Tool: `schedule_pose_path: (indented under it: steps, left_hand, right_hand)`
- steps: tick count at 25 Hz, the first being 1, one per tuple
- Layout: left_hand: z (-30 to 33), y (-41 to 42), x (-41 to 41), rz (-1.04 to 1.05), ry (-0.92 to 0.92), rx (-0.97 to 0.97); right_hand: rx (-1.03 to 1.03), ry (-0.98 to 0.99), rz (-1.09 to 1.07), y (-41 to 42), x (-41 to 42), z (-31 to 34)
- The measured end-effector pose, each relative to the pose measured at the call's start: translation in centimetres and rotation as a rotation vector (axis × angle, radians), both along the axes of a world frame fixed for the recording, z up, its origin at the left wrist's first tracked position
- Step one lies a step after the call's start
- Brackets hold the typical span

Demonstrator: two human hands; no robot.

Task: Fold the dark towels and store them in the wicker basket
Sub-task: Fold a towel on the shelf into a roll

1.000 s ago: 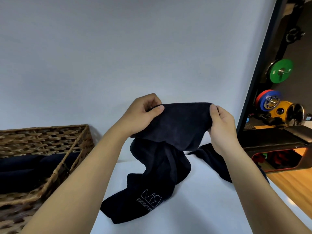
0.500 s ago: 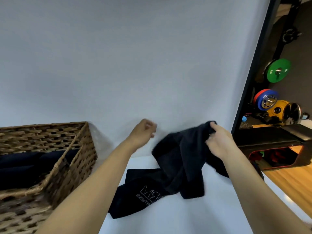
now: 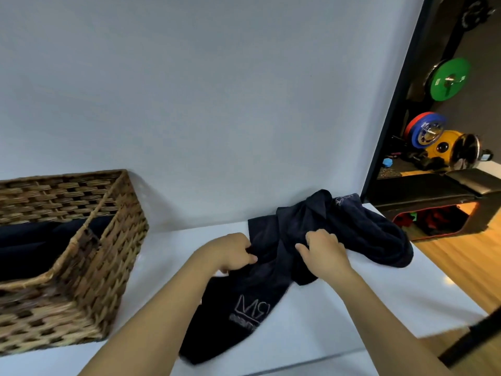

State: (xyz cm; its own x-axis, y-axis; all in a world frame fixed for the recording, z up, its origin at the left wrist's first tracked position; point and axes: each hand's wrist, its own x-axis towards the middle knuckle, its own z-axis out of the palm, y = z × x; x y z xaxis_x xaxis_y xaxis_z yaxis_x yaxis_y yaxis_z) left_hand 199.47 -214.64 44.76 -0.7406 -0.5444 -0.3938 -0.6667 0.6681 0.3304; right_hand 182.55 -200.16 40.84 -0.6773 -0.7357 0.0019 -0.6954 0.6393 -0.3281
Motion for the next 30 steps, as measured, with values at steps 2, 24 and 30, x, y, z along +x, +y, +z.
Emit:
schedule_pose_path:
  steps: [2,24,30]
  left_hand:
    - [2.0,-0.2,0.6,0.084,0.087,0.176]
    - [2.8,-0.3,6.7,0.794,0.968,0.701]
    - [1.5,1.8,11.7,0.763,0.859,0.379]
  right_hand:
    - [-0.444,-0.443,-0.010,-0.1,-0.6,0.7]
    - [-0.939,-0.952,-0.145,0.7,1.2,4.2]
    - [-0.081,-0.423,0.229,1.9,2.1,2.4]
